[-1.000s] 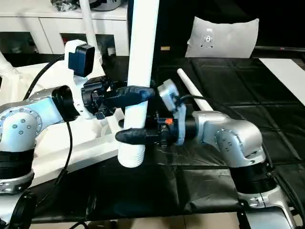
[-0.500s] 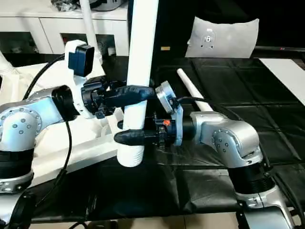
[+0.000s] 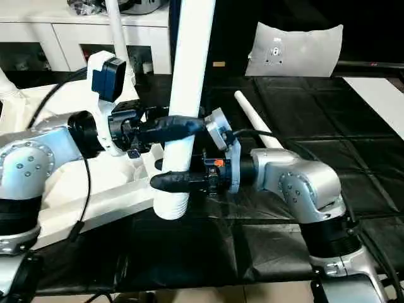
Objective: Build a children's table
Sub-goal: Pick table leg
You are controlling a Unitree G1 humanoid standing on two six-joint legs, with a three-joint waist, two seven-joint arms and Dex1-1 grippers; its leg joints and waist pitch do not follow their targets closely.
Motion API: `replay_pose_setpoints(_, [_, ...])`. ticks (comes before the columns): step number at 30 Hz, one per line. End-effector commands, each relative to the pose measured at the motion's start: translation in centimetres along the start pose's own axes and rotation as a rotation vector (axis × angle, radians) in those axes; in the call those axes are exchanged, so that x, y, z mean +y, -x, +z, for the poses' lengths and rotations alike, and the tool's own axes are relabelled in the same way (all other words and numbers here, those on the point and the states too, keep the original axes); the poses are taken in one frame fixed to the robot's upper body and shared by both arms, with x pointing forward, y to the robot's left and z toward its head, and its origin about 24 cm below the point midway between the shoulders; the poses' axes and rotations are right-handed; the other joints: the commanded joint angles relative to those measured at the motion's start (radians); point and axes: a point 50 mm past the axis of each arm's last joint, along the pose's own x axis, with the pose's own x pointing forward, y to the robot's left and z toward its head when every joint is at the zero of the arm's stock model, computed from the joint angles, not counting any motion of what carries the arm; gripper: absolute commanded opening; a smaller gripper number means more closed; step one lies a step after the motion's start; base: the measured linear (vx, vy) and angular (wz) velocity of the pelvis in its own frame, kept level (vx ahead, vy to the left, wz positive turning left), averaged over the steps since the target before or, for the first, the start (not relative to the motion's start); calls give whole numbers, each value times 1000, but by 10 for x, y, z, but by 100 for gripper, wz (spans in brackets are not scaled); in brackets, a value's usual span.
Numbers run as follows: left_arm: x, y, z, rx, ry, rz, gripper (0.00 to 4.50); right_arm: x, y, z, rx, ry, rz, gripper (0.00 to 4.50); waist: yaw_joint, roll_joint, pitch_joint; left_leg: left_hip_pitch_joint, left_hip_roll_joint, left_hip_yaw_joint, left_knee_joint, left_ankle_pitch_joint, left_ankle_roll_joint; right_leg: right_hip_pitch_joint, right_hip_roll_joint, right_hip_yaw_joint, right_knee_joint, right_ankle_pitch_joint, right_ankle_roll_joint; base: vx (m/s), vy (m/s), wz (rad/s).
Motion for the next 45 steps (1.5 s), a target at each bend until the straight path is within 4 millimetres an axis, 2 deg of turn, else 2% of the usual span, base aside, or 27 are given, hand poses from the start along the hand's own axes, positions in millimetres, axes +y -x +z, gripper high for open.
replay_pose_setpoints(1, [-7,-15,-4,96,-74,-11,254,-5,-1,2,-21,-1,-54,195,-4,5,-67,29,62,-22,-68,-144,-42,32,-84,46,-72,-61,-216,0,0,0])
replay_pose_setpoints(3, [-5,-15,-3,119,-115,20,254,-8,-1,2,-21,8,-78,195,-3,0,-66,29,62,-22,-69,-149,-44,32,-85,47,-74,-70,-213,0,0,0])
replay_pose_setpoints(8, [-5,-14,2,104,-169,39,254,-13,-2,0,-39,15,-119,195,-5,1,-69,27,61,-21,-67,-126,-40,33,-85,47,-68,-34,-217,0,0,0])
replay_pose_setpoints(12, [-8,-12,9,14,-139,17,254,-15,-2,2,-68,18,-134,195,-5,1,-68,27,60,-20,-65,-128,-35,33,-85,46,-68,-26,-229,0,0,0])
replay_pose_setpoints(17, [-12,-9,9,-27,-108,-9,254,-16,-3,3,-87,22,-141,195,-5,3,-67,29,61,-21,-67,-148,-37,32,-84,46,-70,-50,-228,0,0,0])
replay_pose_setpoints(18, [-11,-7,8,-21,-106,-2,264,-16,-3,3,-89,26,-145,195,-6,10,-67,29,62,-23,-69,-155,-43,30,-83,45,-71,-50,-223,0,0,0])
replay_pose_setpoints(19, [-11,-6,7,-18,-105,2,264,-16,-3,3,-90,28,-148,195,-7,8,-67,30,61,-22,-69,-157,-43,30,-82,46,-71,-49,-223,0,0,0])
replay_pose_setpoints(20, [-10,-5,5,-7,-100,8,282,-16,-2,2,-92,28,-151,195,-4,10,-67,30,61,-24,-69,-159,-46,31,-83,45,-70,-51,-222,0,0,0])
replay_pose_setpoints(23, [-9,-1,2,21,-89,8,305,-15,-2,2,-93,25,-144,194,-6,5,-67,29,61,-23,-71,-161,-51,32,-83,46,-70,-52,-215,0,0,0])
replay_pose_setpoints(25, [-9,0,1,25,-86,6,331,-15,-2,2,-92,24,-141,194,-6,7,-66,30,60,-23,-71,-158,-49,30,-82,46,-70,-53,-213,0,0,0])
replay_pose_setpoints(26, [-9,1,1,24,-83,6,343,-15,-2,1,-88,24,-137,194,-6,3,-66,29,60,-22,-70,-157,-48,31,-82,47,-71,-53,-213,0,0,0])
replay_pose_setpoints(29, [-8,5,1,2,-63,15,361,-14,-2,-1,-77,21,-131,193,-5,3,-66,28,60,-22,-71,-153,-48,31,-83,47,-70,-58,-213,0,0,0])
replay_pose_setpoints(31, [-8,8,5,-110,-8,-15,388,-15,-2,-3,-82,16,-133,193,-4,2,-66,28,59,-21,-69,-152,-49,31,-85,47,-70,-59,-218,0,0,0])
replay_pose_setpoints(35, [-9,10,9,-202,40,-47,409,-14,-1,-4,-94,9,-133,193,-3,1,-66,27,59,-20,-69,-153,-43,32,-85,47,-71,-60,-223,0,0,0])
replay_pose_setpoints(39, [-10,15,13,-387,130,-100,447,-13,-1,-5,-138,-15,-132,193,-4,-4,-66,25,59,-19,-67,-151,-32,33,-84,47,-71,-58,-229,0,0,0])
replay_pose_setpoints(41, [-13,20,17,-530,175,-121,450,-13,1,-7,-179,-29,-169,193,-5,0,-66,24,59,-19,-66,-152,-35,32,-86,48,-74,-66,-229,0,0,0])
replay_pose_setpoints(43, [-13,23,17,-571,185,-114,450,-13,1,-9,-193,-32,-191,193,-3,-1,-67,27,60,-19,-68,-159,-42,30,-84,47,-75,-75,-233,0,0,0])
replay_pose_setpoints(45, [-13,26,17,-590,187,-97,450,-13,2,-10,-205,-33,-207,193,-5,-2,-65,26,59,-20,-70,-166,-43,32,-80,47,-77,-80,-220,0,0,0])
